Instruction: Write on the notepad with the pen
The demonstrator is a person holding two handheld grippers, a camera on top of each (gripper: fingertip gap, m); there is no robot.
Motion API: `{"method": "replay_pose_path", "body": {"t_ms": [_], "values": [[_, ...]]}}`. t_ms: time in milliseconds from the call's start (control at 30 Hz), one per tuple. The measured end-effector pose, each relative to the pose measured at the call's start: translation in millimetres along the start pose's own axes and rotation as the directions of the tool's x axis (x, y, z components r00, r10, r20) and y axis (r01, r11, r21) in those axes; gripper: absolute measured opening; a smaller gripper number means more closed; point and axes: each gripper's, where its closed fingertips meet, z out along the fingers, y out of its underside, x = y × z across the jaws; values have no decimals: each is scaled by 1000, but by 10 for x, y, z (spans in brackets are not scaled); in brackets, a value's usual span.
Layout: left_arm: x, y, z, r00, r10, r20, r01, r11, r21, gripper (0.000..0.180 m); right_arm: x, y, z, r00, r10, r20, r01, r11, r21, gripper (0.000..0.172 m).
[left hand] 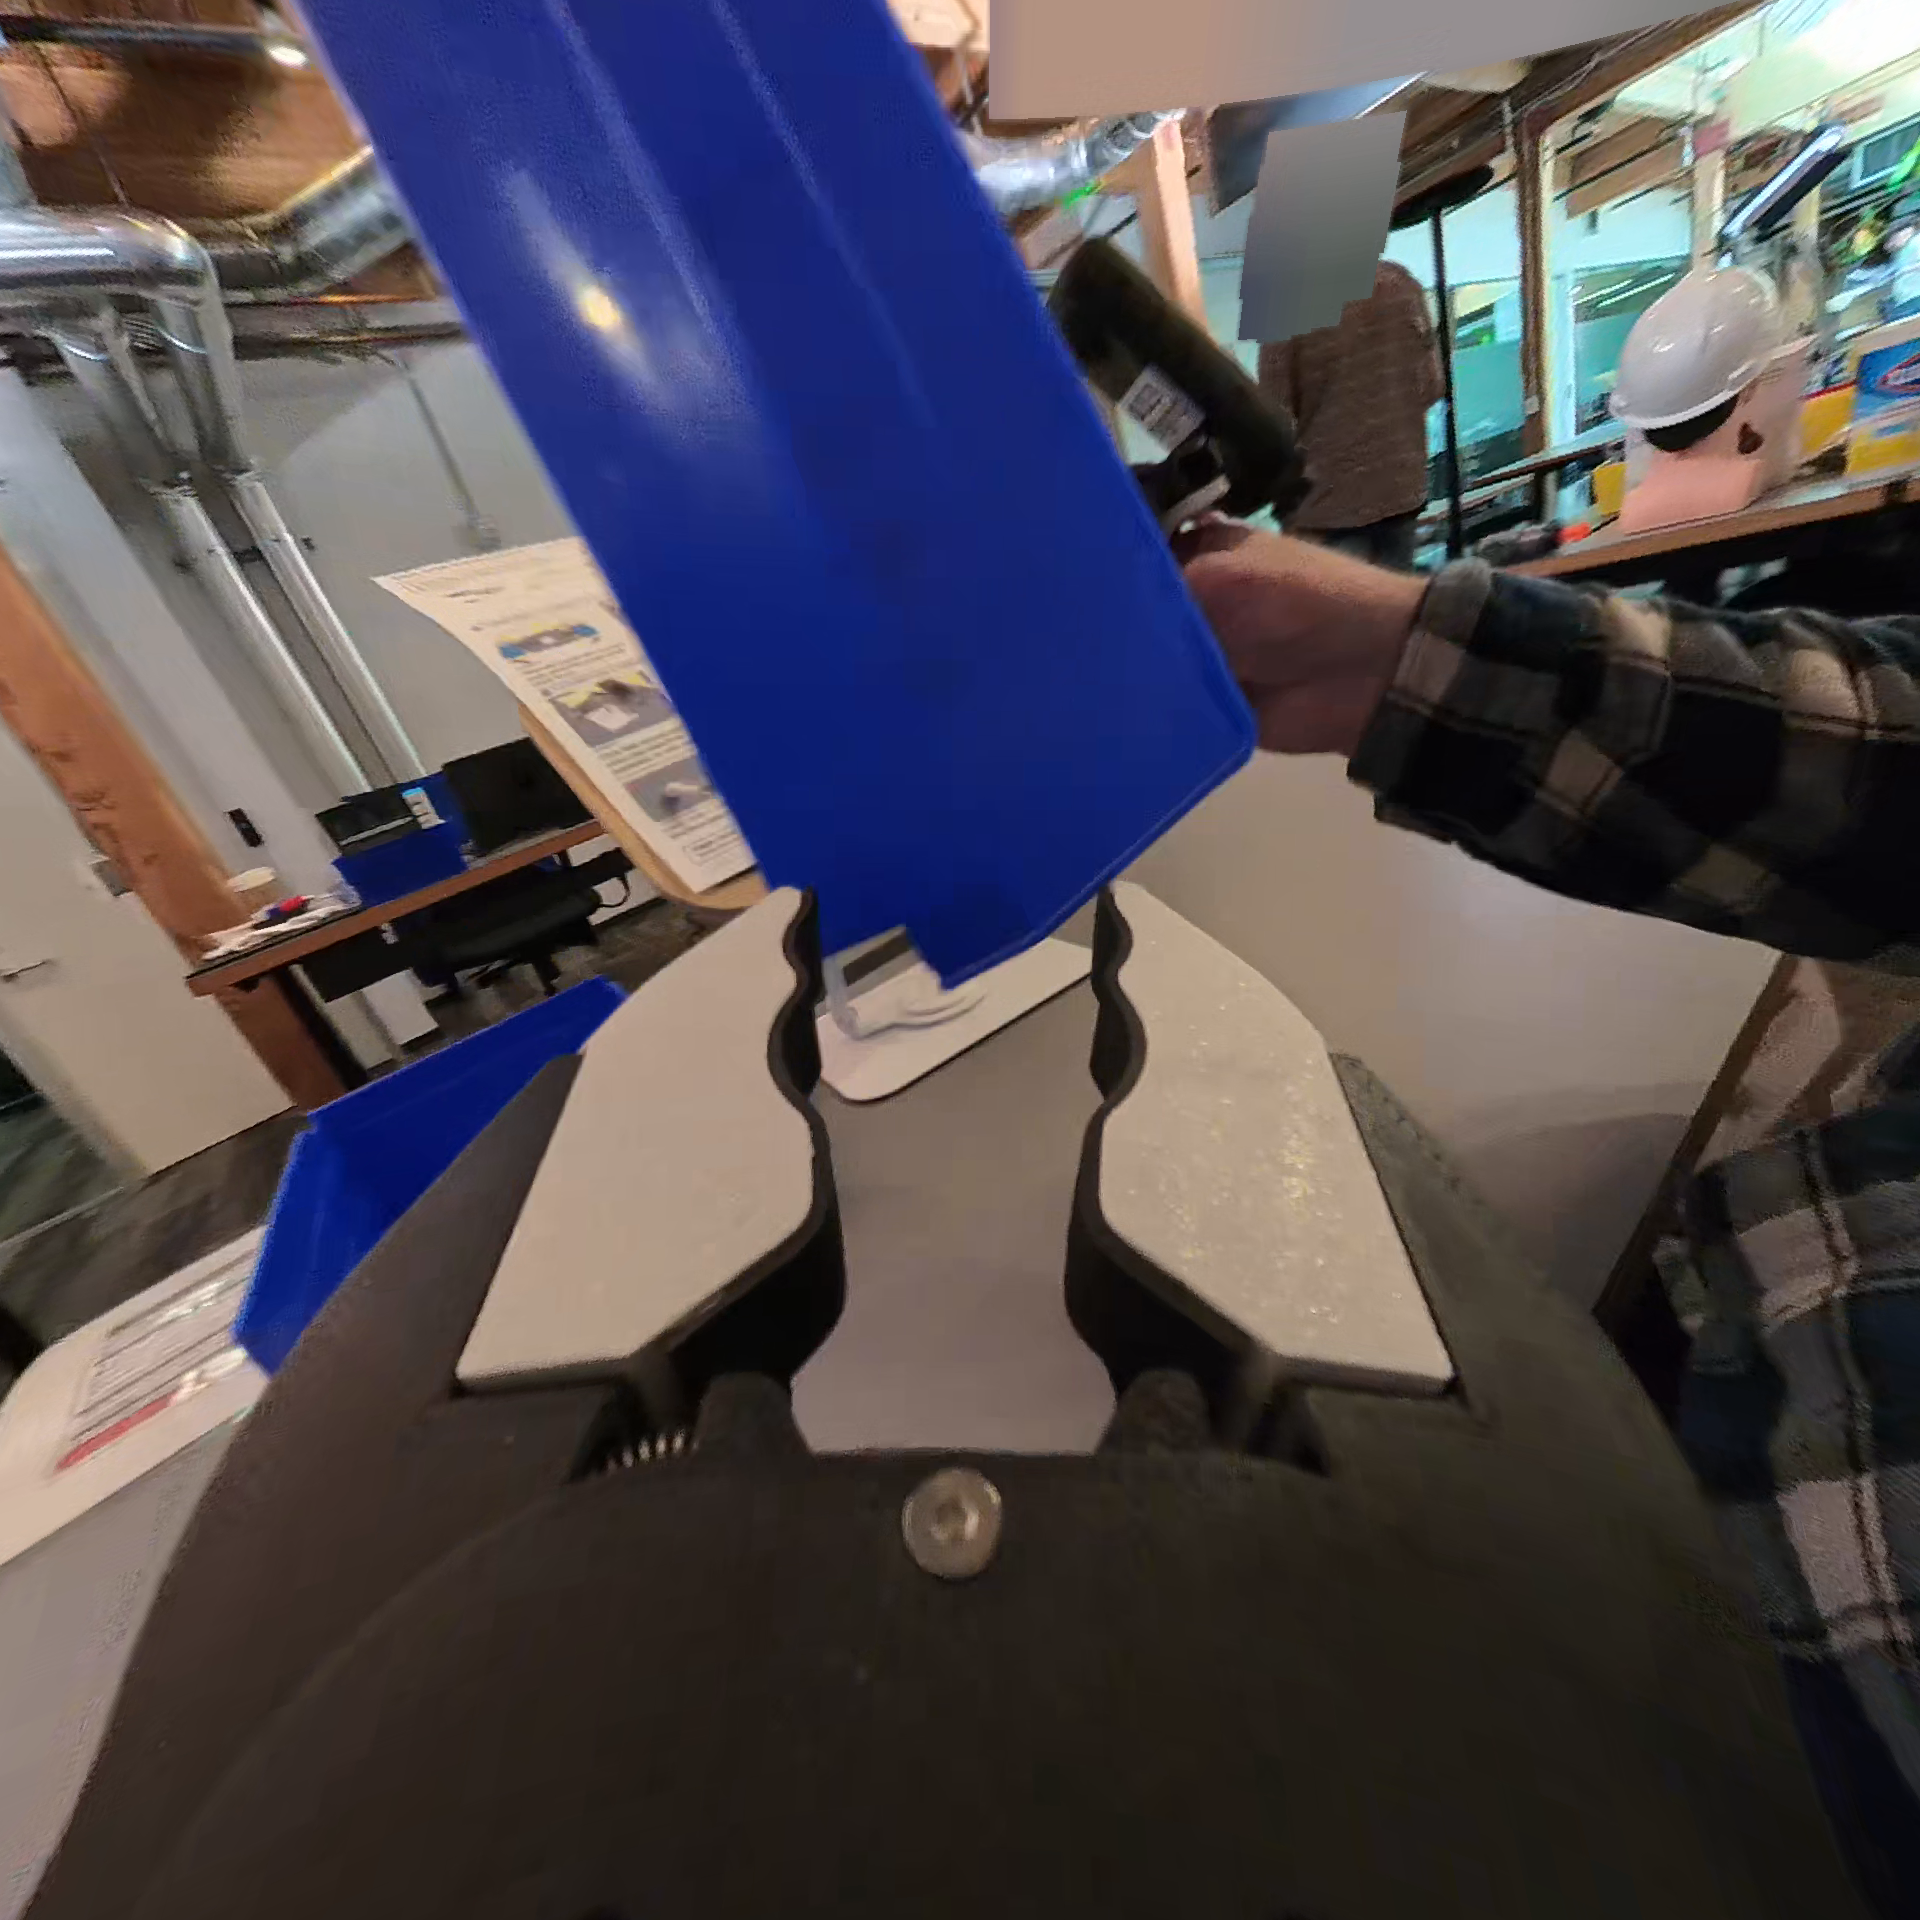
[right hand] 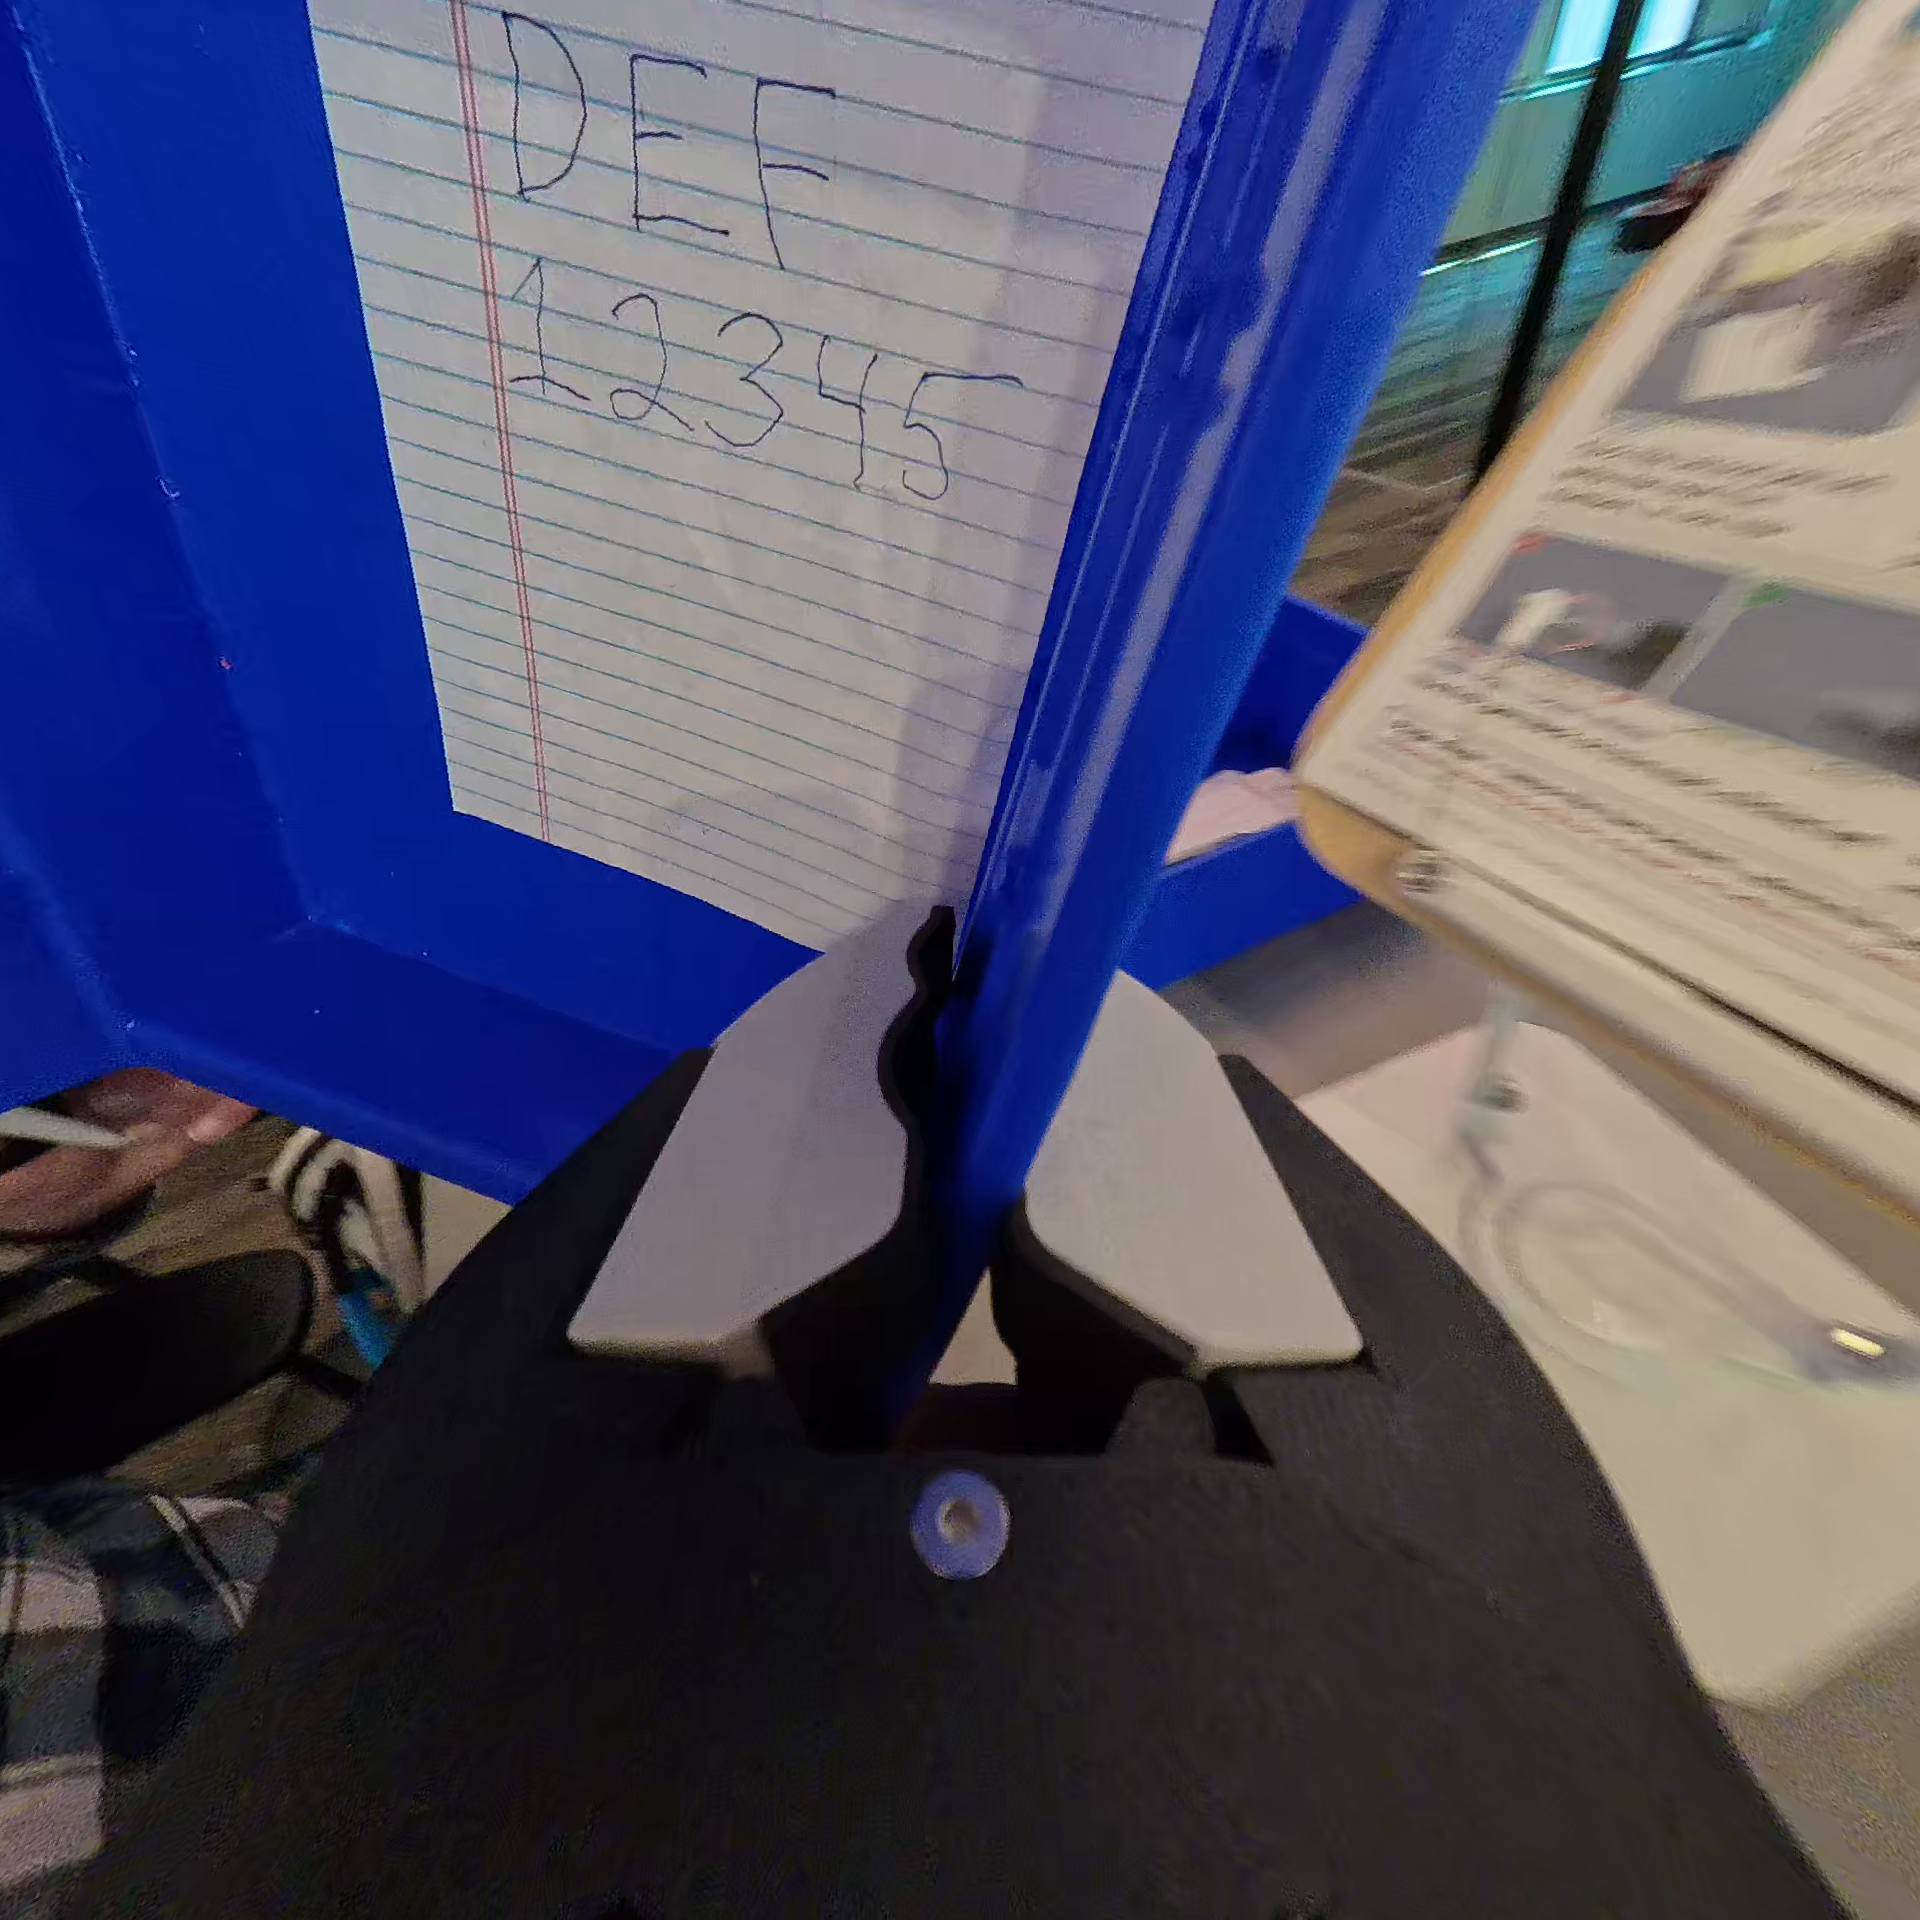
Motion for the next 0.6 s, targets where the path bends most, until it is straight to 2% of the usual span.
{"method": "replay_pose_path", "body": {"t_ms": [100,233,400,467,600], "values": [[-102,133,147,998,-55,-12,55,998,-34,48,335,-118,-609,991,-44,-123,41,999,-29,5],[-248,431,353,991,-135,-19,132,984,-118,45,918,-66,-1489,945,-69,-319,37,994,-106,6],[-577,861,530,981,-182,59,191,956,-223,39,1697,278,-2478,848,-61,-527,-72,971,-227,6],[-688,977,579,973,-214,84,228,942,-244,38,1967,449,-2766,815,-39,-578,-135,958,-254,6],[-834,1148,678,975,-196,110,219,933,-286,38,2423,804,-3198,769,-11,-639,-246,918,-312,6]]}}
